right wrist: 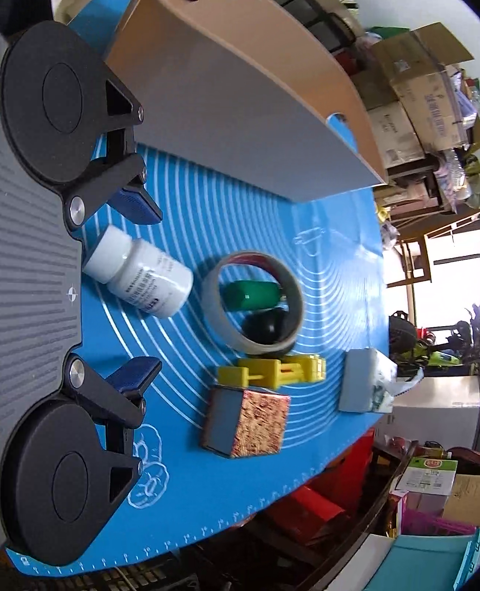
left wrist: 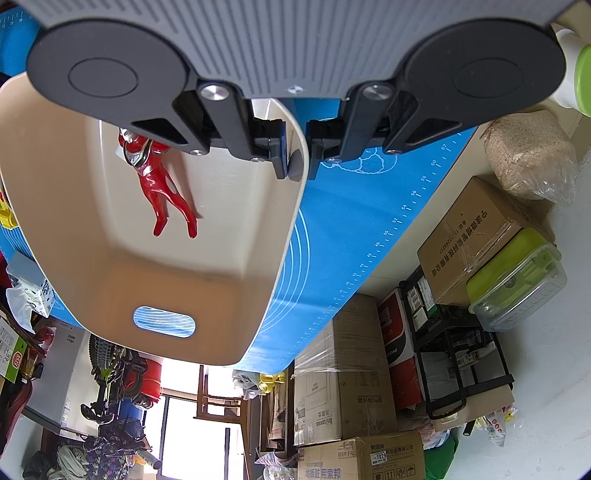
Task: Organize rigid objects
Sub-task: 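Grasp the white pill bottle with the right tool, then carry the white pill bottle into the basket and release it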
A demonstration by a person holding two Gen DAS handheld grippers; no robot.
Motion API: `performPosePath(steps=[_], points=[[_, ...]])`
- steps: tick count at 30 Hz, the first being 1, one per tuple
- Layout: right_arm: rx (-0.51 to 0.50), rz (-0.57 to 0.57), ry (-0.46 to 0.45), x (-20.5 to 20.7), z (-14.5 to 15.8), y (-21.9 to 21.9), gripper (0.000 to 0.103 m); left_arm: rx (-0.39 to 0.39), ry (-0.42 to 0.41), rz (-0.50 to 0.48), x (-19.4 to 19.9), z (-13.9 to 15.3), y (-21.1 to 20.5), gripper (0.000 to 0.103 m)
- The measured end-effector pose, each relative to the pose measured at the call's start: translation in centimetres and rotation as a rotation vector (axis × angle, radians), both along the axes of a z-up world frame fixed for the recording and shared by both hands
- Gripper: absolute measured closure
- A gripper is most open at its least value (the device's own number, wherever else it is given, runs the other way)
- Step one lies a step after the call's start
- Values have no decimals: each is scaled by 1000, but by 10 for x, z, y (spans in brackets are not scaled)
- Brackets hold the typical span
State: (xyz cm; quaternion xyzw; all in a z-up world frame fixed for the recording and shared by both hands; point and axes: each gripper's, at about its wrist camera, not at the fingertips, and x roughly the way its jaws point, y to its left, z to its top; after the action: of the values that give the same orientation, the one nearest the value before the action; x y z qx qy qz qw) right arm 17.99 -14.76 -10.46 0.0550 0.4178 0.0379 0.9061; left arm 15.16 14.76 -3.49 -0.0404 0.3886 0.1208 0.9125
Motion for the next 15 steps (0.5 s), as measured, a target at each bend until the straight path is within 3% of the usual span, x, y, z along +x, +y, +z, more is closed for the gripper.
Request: performPosePath(steps=[4, 6, 10, 15], points=[[22, -2, 22, 4, -7, -2, 37, 0, 0, 0, 0, 0, 0, 92], [30, -6, 26, 5, -8, -2, 51, 0, 0, 0, 0, 0, 0, 92], [30, 7, 26, 4, -8, -3, 59, 0, -1, 0, 0, 0, 0, 92], [38, -10, -9, 2, 2, -7, 59, 0, 0, 0, 0, 0, 0, 92]])
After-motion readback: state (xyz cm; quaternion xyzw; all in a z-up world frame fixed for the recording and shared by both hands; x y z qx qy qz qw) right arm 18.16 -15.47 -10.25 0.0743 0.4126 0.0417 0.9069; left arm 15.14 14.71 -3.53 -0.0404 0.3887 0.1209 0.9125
